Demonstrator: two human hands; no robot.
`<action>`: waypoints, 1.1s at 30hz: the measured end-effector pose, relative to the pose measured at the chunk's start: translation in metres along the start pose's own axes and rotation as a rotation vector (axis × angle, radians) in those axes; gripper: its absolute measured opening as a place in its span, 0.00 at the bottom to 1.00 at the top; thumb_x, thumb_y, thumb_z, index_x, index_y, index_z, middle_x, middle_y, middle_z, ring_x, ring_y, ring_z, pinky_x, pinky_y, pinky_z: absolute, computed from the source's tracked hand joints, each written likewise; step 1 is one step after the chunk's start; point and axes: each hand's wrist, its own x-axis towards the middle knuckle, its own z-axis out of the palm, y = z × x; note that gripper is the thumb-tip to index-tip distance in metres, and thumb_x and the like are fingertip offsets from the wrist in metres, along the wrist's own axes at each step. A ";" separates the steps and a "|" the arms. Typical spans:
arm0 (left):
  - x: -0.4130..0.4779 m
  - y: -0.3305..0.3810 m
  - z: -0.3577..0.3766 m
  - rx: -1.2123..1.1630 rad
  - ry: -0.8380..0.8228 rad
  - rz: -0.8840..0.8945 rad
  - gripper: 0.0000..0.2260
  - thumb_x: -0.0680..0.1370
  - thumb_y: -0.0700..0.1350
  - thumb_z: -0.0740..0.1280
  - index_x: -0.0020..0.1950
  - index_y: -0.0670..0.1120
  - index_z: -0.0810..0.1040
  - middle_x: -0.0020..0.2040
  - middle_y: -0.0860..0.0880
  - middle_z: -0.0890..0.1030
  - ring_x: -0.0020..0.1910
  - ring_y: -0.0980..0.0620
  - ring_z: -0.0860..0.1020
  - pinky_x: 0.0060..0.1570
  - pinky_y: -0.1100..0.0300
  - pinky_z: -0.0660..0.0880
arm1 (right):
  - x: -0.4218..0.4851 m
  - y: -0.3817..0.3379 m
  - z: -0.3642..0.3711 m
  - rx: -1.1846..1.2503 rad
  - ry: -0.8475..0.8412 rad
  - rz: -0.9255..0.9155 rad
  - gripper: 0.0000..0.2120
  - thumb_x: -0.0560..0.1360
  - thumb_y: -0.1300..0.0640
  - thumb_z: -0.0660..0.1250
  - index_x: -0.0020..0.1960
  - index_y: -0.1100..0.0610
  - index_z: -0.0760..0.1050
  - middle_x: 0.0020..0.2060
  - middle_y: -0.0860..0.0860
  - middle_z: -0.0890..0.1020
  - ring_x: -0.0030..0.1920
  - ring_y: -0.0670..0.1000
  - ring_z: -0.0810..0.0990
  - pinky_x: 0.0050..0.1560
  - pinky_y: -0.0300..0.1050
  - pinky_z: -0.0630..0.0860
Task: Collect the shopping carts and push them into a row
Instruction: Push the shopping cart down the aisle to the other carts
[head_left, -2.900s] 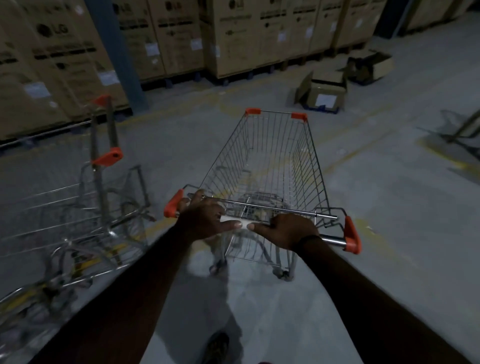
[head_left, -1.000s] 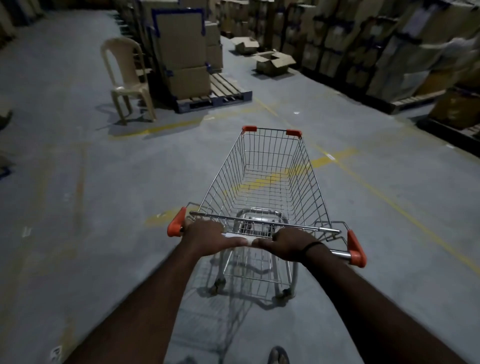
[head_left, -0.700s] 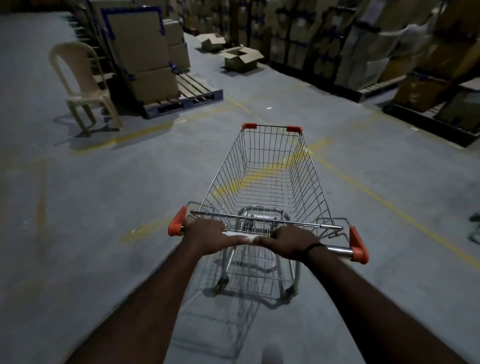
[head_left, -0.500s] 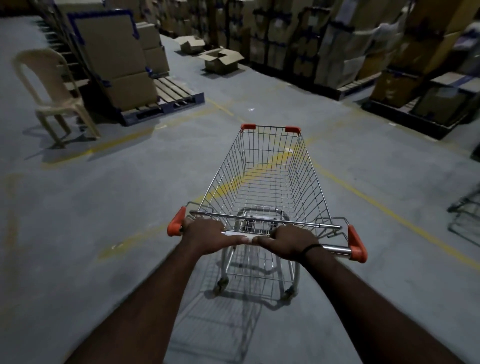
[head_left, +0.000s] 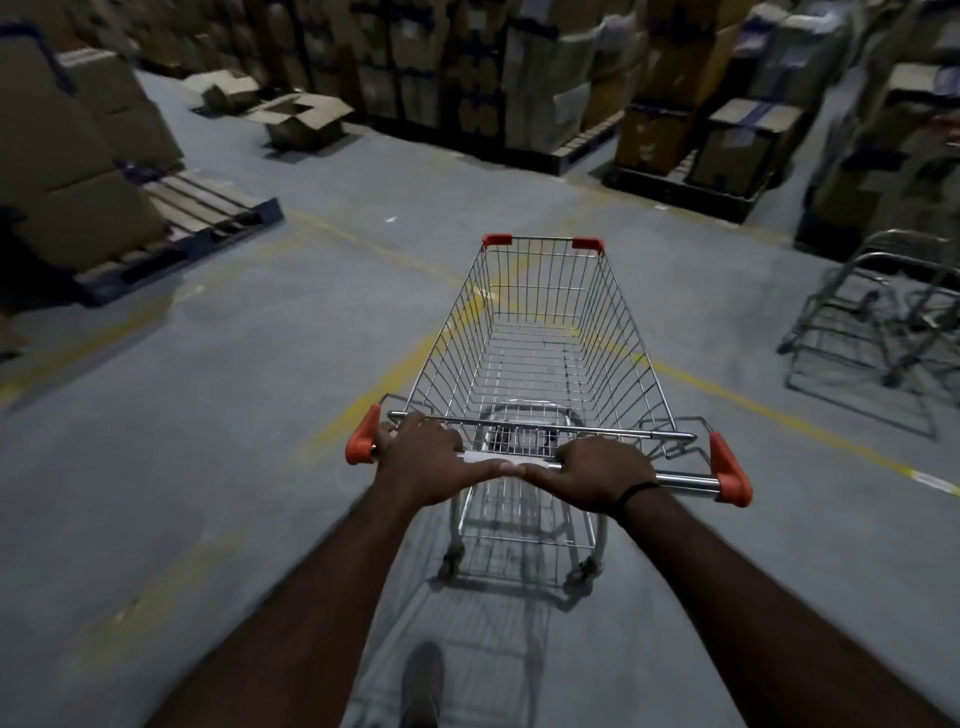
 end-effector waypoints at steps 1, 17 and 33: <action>0.015 0.001 -0.001 0.000 -0.002 0.026 0.41 0.62 0.87 0.47 0.33 0.51 0.75 0.41 0.52 0.79 0.60 0.46 0.74 0.52 0.45 0.65 | 0.008 0.005 -0.001 -0.001 0.013 0.028 0.43 0.62 0.14 0.39 0.35 0.51 0.72 0.35 0.48 0.78 0.46 0.54 0.82 0.47 0.47 0.77; 0.195 0.016 -0.007 -0.038 -0.092 0.431 0.43 0.61 0.86 0.43 0.40 0.52 0.77 0.41 0.50 0.82 0.47 0.47 0.80 0.58 0.43 0.72 | 0.082 0.052 -0.024 -0.043 0.160 0.411 0.39 0.67 0.16 0.43 0.33 0.50 0.69 0.29 0.46 0.73 0.39 0.53 0.78 0.41 0.46 0.75; 0.377 0.066 -0.012 0.015 -0.046 0.519 0.43 0.61 0.87 0.42 0.38 0.53 0.77 0.41 0.52 0.80 0.54 0.45 0.78 0.60 0.38 0.68 | 0.200 0.152 -0.067 -0.048 0.183 0.573 0.42 0.65 0.15 0.42 0.38 0.50 0.77 0.31 0.47 0.76 0.44 0.54 0.82 0.45 0.46 0.76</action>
